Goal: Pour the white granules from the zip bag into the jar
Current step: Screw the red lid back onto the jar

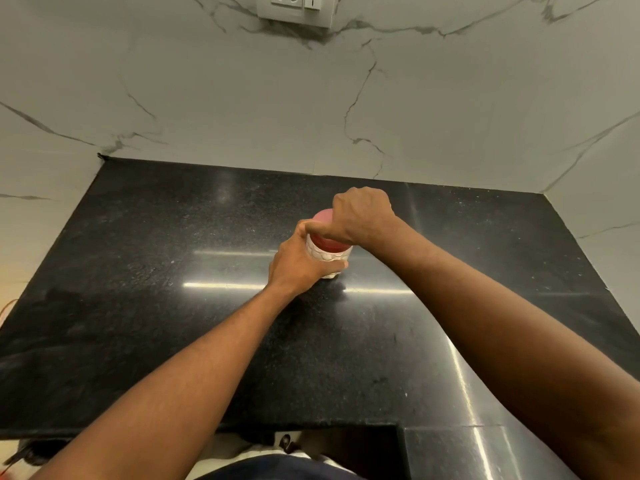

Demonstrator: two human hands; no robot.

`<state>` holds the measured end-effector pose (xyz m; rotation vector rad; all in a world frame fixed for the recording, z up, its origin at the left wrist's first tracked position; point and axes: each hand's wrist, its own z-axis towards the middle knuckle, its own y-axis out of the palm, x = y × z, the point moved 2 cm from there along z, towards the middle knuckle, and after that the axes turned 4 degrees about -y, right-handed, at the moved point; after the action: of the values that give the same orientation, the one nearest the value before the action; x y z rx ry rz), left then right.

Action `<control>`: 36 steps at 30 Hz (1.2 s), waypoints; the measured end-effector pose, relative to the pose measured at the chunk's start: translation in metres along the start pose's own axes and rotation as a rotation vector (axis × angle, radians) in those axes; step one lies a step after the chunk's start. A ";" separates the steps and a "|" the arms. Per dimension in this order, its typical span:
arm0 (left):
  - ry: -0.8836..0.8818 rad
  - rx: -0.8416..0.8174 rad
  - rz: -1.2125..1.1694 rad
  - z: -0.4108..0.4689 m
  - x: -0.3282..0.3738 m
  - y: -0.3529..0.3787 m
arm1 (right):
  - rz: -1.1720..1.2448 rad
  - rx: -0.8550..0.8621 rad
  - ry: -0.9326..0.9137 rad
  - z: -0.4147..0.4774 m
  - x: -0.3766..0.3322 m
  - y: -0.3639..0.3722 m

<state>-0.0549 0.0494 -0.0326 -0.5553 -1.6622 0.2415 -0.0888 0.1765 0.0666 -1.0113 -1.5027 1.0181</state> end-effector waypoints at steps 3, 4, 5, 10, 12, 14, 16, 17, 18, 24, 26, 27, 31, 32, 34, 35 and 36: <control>0.007 0.005 0.022 -0.001 0.000 -0.001 | 0.073 -0.016 -0.119 -0.006 -0.003 0.001; 0.008 0.007 0.038 -0.002 0.000 0.000 | 0.085 -0.016 -0.177 -0.008 -0.005 0.001; 0.011 0.007 0.054 -0.002 -0.001 0.000 | 0.102 -0.023 -0.221 -0.010 -0.007 0.000; 0.030 0.002 0.108 -0.008 -0.006 0.002 | 0.228 -0.181 -0.314 -0.015 -0.001 -0.012; 0.033 0.010 0.106 -0.010 -0.007 0.002 | 0.223 -0.223 -0.362 -0.017 -0.001 -0.013; 0.032 0.011 0.099 -0.011 -0.009 0.002 | 0.222 -0.245 -0.407 -0.018 -0.002 -0.012; 0.040 0.012 0.096 -0.012 -0.011 0.002 | 0.229 -0.261 -0.431 -0.019 -0.001 -0.012; 0.041 0.013 0.099 -0.012 -0.011 0.002 | 0.233 -0.260 -0.435 -0.019 0.000 -0.012; 0.041 0.013 0.103 -0.012 -0.011 0.001 | 0.235 -0.252 -0.435 -0.019 0.000 -0.012; 0.035 -0.007 0.128 -0.011 -0.009 0.001 | 0.267 -0.168 -0.371 -0.017 -0.003 -0.012; 0.035 -0.014 0.139 -0.009 -0.011 0.001 | 0.290 -0.180 -0.356 -0.016 -0.003 -0.012; 0.034 -0.019 0.138 -0.009 -0.011 0.001 | 0.288 -0.191 -0.360 -0.017 -0.002 -0.013; 0.032 -0.034 0.129 -0.008 -0.013 0.001 | 0.268 -0.232 -0.434 -0.025 0.002 -0.014; 0.037 -0.039 0.126 -0.007 -0.013 0.001 | 0.283 -0.239 -0.449 -0.026 0.004 -0.014; 0.048 -0.045 0.121 -0.007 -0.013 0.000 | 0.305 -0.238 -0.467 -0.027 0.008 -0.015; 0.053 -0.048 0.120 -0.007 -0.012 0.000 | 0.307 -0.236 -0.467 -0.027 0.008 -0.016; 0.056 -0.050 0.121 -0.008 -0.012 -0.001 | 0.307 -0.235 -0.462 -0.026 0.009 -0.015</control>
<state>-0.0467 0.0419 -0.0415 -0.6951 -1.5857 0.2708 -0.0653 0.1829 0.0870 -1.2580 -1.9144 1.3842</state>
